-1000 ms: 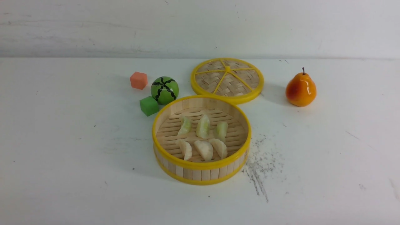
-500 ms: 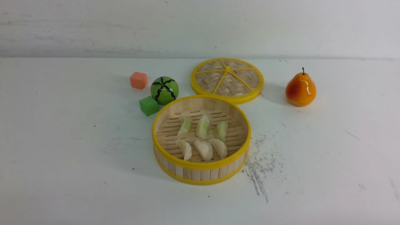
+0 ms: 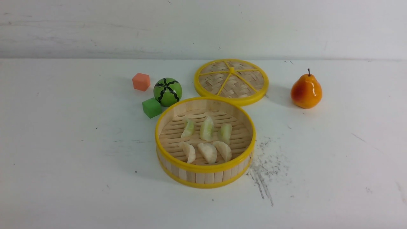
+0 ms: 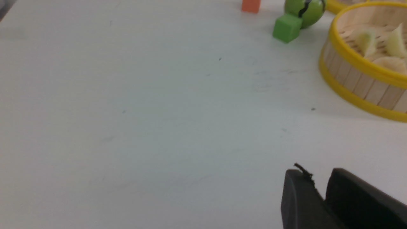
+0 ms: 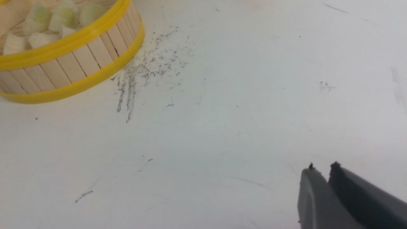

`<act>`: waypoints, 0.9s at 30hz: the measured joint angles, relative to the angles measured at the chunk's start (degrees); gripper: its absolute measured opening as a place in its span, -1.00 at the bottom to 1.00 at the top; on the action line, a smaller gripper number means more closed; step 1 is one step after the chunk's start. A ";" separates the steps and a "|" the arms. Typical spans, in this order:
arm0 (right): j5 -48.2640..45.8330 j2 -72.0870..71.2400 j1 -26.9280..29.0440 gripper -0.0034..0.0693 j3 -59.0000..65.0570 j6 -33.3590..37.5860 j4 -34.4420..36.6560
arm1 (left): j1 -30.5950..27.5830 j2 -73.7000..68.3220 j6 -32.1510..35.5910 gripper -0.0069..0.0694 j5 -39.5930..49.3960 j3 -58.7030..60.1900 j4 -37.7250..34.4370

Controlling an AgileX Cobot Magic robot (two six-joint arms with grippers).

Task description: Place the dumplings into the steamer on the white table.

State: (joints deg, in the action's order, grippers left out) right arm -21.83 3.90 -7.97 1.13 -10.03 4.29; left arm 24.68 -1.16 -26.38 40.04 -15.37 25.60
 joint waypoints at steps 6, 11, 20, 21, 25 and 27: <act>-0.07 0.00 0.00 -0.70 -0.01 0.00 0.00 | -14.92 1.71 19.00 -0.65 -21.86 6.42 -22.97; -0.07 0.00 0.00 -0.68 -0.01 0.00 0.00 | -19.70 1.71 28.21 -0.85 -31.39 15.86 -32.45; -0.09 0.00 0.00 -0.67 -0.01 0.00 0.00 | -19.83 1.71 28.29 -0.85 -18.14 17.04 -32.72; -0.09 0.00 0.00 -0.66 -0.01 0.00 0.00 | -19.83 1.71 28.29 -0.85 -18.15 17.04 -32.65; -0.09 0.00 0.00 -0.65 -0.01 0.00 0.00 | -19.83 1.71 28.29 -0.85 -17.96 17.04 -32.15; -0.09 0.00 0.00 -0.64 -0.01 0.00 0.00 | -19.83 1.71 28.29 -0.85 -17.92 17.04 -31.44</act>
State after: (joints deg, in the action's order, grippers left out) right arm -21.92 3.90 -7.97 1.12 -10.03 4.29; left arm 4.85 0.55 1.91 22.12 1.68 -5.84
